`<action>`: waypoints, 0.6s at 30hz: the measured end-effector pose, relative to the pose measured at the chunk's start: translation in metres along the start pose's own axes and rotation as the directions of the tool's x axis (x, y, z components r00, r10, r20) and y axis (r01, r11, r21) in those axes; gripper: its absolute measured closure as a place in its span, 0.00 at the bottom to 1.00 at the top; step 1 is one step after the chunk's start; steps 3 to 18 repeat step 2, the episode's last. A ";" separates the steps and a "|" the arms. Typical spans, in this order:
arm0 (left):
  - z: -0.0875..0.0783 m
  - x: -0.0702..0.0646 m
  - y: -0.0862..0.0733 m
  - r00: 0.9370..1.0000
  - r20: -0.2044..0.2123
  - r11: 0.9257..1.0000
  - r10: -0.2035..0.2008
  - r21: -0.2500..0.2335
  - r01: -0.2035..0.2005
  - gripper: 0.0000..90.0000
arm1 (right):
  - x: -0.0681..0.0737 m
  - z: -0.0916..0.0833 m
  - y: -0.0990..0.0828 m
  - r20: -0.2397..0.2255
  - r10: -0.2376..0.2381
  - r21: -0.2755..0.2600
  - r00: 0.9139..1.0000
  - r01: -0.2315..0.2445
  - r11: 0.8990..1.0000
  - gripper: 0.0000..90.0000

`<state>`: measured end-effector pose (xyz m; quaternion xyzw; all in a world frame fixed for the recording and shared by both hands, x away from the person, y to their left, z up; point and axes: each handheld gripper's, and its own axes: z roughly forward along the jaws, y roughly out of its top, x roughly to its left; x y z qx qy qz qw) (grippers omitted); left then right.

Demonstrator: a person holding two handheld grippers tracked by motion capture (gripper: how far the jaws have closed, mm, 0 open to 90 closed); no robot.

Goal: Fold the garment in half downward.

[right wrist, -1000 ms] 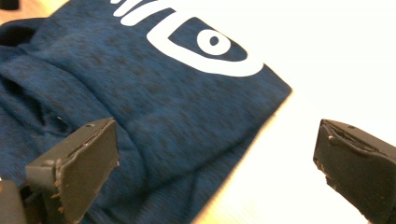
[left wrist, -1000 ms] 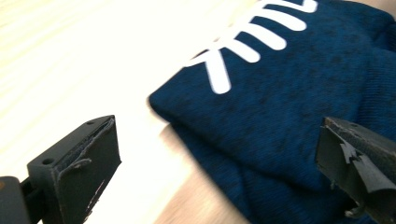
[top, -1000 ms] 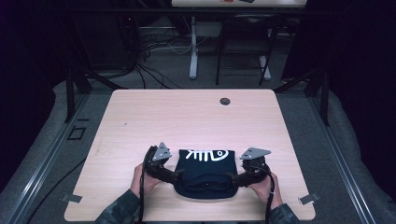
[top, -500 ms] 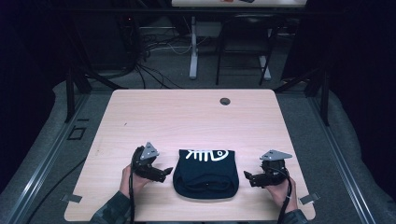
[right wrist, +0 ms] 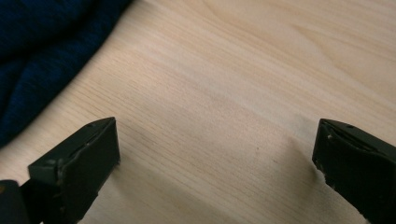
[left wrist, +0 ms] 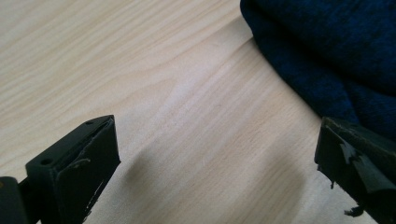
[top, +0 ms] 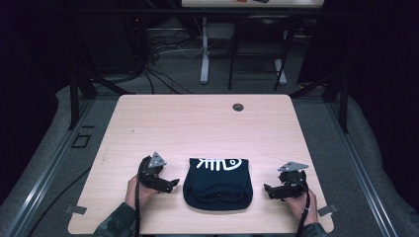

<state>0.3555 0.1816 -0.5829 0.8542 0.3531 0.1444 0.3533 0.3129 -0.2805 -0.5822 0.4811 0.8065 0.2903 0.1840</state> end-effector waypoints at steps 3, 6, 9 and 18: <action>0.002 0.001 -0.001 1.000 0.001 1.000 -0.007 0.001 0.007 0.00 | -0.002 0.001 -0.001 -0.003 0.012 -0.010 1.000 -0.012 1.000 0.00; 0.002 0.001 -0.001 1.000 0.001 1.000 -0.007 0.001 0.007 0.00 | -0.002 0.001 -0.001 -0.003 0.012 -0.010 1.000 -0.012 1.000 0.00; 0.002 0.001 -0.001 1.000 0.001 1.000 -0.007 0.001 0.007 0.00 | -0.002 0.001 -0.001 -0.003 0.012 -0.010 1.000 -0.012 1.000 0.00; 0.002 0.001 -0.001 1.000 0.001 1.000 -0.007 0.001 0.007 0.00 | -0.002 0.001 -0.001 -0.003 0.012 -0.010 1.000 -0.012 1.000 0.00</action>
